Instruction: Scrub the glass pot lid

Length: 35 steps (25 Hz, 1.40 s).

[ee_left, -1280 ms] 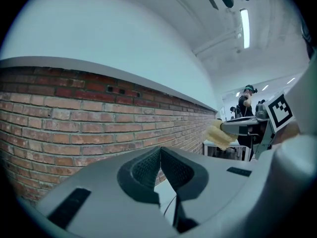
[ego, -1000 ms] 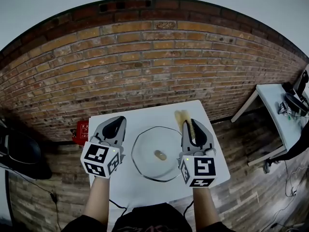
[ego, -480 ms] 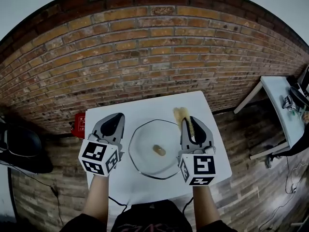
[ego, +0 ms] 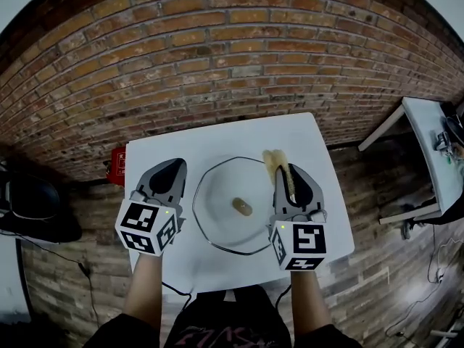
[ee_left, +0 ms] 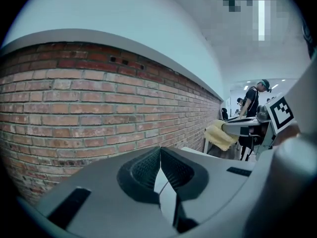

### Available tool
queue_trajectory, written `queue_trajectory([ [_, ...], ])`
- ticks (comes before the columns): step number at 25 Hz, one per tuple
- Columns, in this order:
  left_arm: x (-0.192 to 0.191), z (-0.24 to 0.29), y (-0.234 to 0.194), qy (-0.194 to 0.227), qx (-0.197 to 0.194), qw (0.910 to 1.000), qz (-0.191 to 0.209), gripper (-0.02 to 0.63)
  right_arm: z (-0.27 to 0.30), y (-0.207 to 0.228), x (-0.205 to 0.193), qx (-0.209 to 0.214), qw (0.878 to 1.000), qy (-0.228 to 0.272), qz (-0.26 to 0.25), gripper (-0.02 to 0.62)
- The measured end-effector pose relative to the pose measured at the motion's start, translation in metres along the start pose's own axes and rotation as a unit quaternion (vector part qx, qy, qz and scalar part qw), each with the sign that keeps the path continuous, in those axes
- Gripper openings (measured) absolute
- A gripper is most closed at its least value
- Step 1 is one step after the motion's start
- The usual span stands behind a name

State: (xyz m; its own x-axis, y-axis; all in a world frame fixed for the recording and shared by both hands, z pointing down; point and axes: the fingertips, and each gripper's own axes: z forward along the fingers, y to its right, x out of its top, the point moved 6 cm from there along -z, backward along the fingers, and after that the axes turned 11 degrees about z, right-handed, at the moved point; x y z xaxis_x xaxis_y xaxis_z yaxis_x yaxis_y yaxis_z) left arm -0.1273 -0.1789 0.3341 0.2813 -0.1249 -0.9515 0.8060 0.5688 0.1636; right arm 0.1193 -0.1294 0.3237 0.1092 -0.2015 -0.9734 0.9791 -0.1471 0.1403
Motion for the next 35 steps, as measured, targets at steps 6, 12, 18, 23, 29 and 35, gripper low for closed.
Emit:
queue_trajectory([
  [6,-0.030,-0.002,0.004,-0.027,-0.007,0.9996,-0.010,0.011,-0.001,-0.005,-0.031,-0.001,1.000,-0.030,0.005,0.058],
  [12,-0.067,0.000,0.013,-0.056,-0.014,0.9979,-0.029,0.011,-0.003,-0.002,-0.065,-0.002,0.998,-0.063,0.012,0.058],
  [18,-0.103,0.010,0.025,-0.081,-0.028,0.9954,-0.041,0.011,0.000,0.001,-0.102,-0.002,0.996,-0.093,0.015,0.058],
  [23,-0.124,0.017,0.034,-0.093,-0.032,0.9939,-0.051,0.011,0.002,0.006,-0.126,0.001,0.993,-0.113,0.017,0.058],
  [29,-0.132,0.018,0.036,-0.099,-0.033,0.9932,-0.052,0.011,0.005,0.008,-0.135,0.006,0.993,-0.119,0.018,0.058],
  [35,-0.138,0.015,0.036,-0.112,-0.064,0.9884,-0.080,0.012,0.006,0.006,-0.134,0.010,0.993,-0.118,0.021,0.058],
])
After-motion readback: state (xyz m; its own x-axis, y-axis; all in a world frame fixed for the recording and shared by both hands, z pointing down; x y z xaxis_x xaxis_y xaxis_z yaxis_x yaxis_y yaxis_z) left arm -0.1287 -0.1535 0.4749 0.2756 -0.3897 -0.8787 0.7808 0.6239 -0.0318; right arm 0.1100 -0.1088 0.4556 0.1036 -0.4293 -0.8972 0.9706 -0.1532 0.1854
